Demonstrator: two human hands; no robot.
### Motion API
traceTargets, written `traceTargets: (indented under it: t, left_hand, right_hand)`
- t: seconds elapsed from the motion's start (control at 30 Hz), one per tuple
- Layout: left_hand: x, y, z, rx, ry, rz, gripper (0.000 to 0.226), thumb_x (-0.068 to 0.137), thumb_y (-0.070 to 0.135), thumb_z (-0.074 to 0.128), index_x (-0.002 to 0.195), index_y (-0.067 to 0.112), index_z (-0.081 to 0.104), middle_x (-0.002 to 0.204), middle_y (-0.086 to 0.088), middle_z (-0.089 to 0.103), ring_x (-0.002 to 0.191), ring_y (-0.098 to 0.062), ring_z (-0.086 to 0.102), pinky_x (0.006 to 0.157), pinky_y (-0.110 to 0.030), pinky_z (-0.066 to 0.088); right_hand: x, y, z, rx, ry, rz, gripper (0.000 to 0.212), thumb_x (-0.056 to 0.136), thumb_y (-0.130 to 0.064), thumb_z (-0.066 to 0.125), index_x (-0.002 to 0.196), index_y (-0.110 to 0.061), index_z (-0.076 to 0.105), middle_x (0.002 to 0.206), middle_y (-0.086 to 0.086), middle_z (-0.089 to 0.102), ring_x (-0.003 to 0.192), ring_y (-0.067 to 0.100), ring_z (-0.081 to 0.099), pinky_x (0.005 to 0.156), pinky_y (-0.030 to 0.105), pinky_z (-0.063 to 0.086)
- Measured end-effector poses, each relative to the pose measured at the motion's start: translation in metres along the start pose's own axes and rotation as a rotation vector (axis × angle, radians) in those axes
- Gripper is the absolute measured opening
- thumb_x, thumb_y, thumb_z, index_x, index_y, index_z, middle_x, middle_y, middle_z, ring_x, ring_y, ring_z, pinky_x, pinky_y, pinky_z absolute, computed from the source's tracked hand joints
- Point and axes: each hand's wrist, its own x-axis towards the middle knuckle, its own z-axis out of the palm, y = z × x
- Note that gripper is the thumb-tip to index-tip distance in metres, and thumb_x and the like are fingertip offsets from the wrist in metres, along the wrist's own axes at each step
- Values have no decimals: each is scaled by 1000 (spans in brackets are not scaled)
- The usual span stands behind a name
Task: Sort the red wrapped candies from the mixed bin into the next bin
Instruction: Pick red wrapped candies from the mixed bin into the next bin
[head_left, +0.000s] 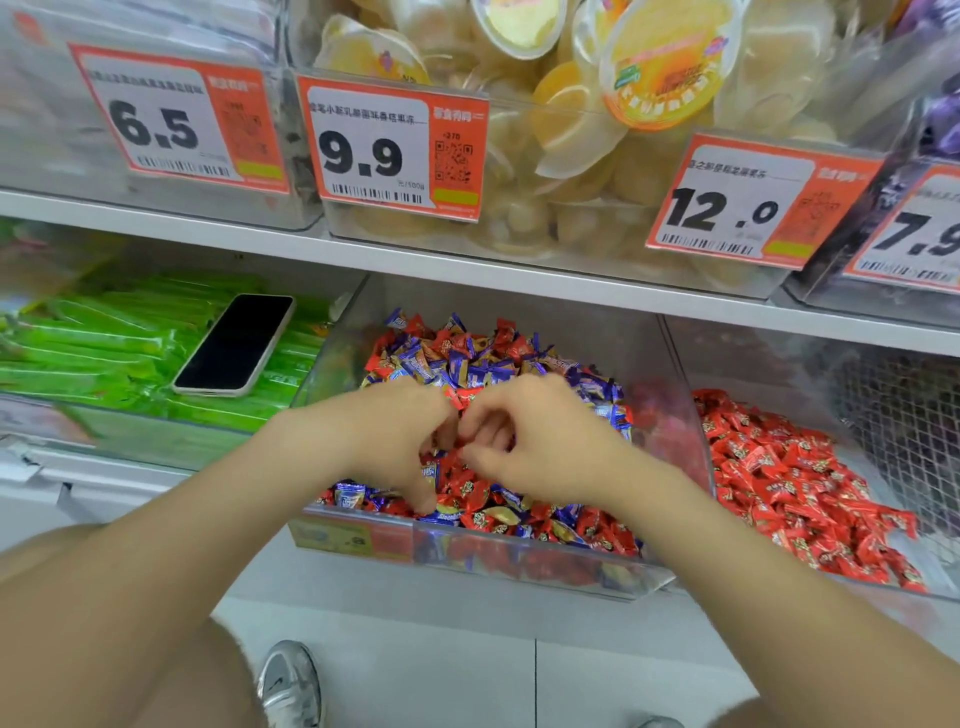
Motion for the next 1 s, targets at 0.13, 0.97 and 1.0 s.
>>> traceTargets:
  t: [0.13,0.97,1.0]
  left_hand:
    - [3,-3,9,88,-81,-44,87,64,47,98,133,21,52,119,3,51,109,-20,54,91,-33,51]
    - [17,13,11,-731,195,32,76,75,35,92,138,39,49,118,15,65,85,-18,76,79,-46,62]
    - [18,20,12,-796,130,40,80,74,34,94,139,39,48,122,12,63,83,-15,76,78,-43,63]
  right_hand:
    - [15,1,37,-233,-165,-63,60,71,-57,86,116,-23,68,96,-1,70,89,23,65,73,41,56]
    - [7,29,-16,326,145,297,37,91,-45,80,119,-24,67,97,5,73,51,23,72,51,41,61]
    - [5,29,-16,365,153,325,34,94,-45,77,119,-23,68,97,6,74,47,25,72,50,42,61]
